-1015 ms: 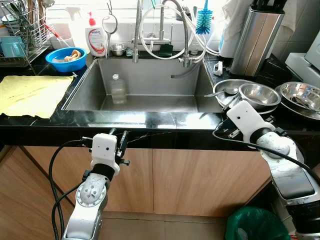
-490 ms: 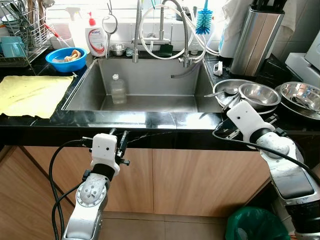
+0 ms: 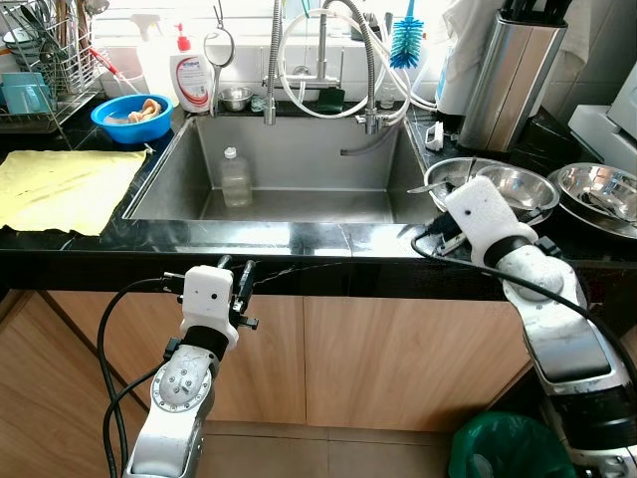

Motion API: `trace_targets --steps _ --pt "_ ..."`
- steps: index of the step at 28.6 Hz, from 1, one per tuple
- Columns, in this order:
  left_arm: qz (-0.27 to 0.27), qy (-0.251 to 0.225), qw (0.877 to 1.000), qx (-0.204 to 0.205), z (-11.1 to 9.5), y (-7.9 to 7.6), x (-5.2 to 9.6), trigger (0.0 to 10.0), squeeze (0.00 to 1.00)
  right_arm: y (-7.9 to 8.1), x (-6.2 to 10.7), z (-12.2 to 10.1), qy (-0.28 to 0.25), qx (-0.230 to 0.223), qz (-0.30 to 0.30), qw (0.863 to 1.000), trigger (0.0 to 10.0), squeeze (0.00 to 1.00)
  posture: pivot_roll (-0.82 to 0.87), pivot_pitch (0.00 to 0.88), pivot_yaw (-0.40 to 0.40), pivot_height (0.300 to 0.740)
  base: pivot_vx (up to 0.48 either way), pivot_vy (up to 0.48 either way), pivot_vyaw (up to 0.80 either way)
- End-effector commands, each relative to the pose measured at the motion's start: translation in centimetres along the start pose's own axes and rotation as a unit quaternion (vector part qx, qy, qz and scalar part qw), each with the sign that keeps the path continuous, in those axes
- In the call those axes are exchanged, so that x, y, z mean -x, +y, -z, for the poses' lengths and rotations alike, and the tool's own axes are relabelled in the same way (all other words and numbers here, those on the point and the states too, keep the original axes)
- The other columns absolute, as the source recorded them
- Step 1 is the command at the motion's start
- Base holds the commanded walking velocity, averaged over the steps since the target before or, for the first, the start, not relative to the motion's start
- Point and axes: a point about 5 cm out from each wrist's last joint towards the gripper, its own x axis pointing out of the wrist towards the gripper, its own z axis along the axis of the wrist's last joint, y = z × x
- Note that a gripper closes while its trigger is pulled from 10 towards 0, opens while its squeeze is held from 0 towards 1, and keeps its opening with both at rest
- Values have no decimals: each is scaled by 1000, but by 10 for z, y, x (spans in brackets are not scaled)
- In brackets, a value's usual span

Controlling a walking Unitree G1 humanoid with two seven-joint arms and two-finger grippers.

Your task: Kitchen organization

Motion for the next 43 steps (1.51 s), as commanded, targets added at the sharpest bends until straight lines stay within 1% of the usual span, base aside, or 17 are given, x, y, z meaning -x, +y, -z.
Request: trace_targets --steps 1,4,6,7,9,11,12,14,18,21,23,27,29,35,39,41,43 --pt "2 6 1000 0 1 1 0 10000 0 -6 0 -12 -37 -10 18 999 10000 0 -86 0 6 740 0 0 0" --pt "2 5 1000 0 1 1 -1 10000 0 -1 0 -21 -75 -33 8 997 10000 0 -88 0 6 740 0 0 0" --pt "-7 -21 1000 -18 -6 3 -4 10000 0 -5 2 -35 -138 -35 48 989 10000 0 -83 0 5 740 0 0 0" --pt "-20 -49 998 -28 -16 7 -8 10000 0 -8 5 -44 -177 -77 73 978 10000 0 -88 0 7 740 0 0 0" --pt "-35 -67 997 -33 -23 11 -11 10000 0 -6 6 -42 -179 -111 76 974 10000 0 -88 0 6 740 0 0 0" --pt "-48 -79 995 -39 -29 14 -15 10000 0 2 6 -37 -177 -147 60 971 10000 0 -84 0 3 740 0 0 0" --pt "-44 -79 995 -38 -30 14 -19 10000 0 14 8 -33 -172 -152 37 972 10000 0 -79 0 -2 740 0 0 0" --pt "-41 -80 995 -38 -29 13 -21 10000 0 28 12 -30 -182 -158 11 970 10000 0 -85 0 0 740 0 0 0" --pt "-37 -91 995 -34 -30 8 -21 10000 0 36 18 -29 -202 -207 -1 957 10000 0 -89 0 3 740 0 0 0" --pt "-39 -95 994 -24 -32 5 -23 10000 0 41 22 -33 -222 -204 -20 953 10000 0 -93 0 5 740 0 0 0" --pt "-42 -95 995 -3 -32 2 -25 10000 0 42 22 -32 -222 -214 -24 951 10000 0 -101 0 -2 740 0 0 0" --pt "-47 -97 994 9 -31 0 -24 10000 0 38 17 -32 -219 -218 -17 951 10000 0 -94 0 -26 740 0 0 0" --pt "-53 -100 994 13 -31 0 -22 10000 0 36 16 -35 -225 -233 -16 946 10000 0 -92 0 -37 740 0 0 0" --pt "-57 -93 994 8 -26 0 -20 10000 0 36 18 -26 -211 -204 -31 955 10000 0 -113 0 -58 740 0 0 0" --pt "-59 -73 995 14 -15 -3 -19 10000 0 34 20 -13 -195 -197 -16 961 10000 0 -124 0 -20 740 0 0 0" --pt "-49 -83 995 18 -22 -4 -24 10000 0 30 15 -12 -190 -211 5 959 10000 0 -81 0 12 740 0 0 0" --pt "-26 -99 995 6 -33 -5 -31 10000 0 29 7 -15 -191 -236 20 953 10000 0 -51 0 15 740 0 0 0"
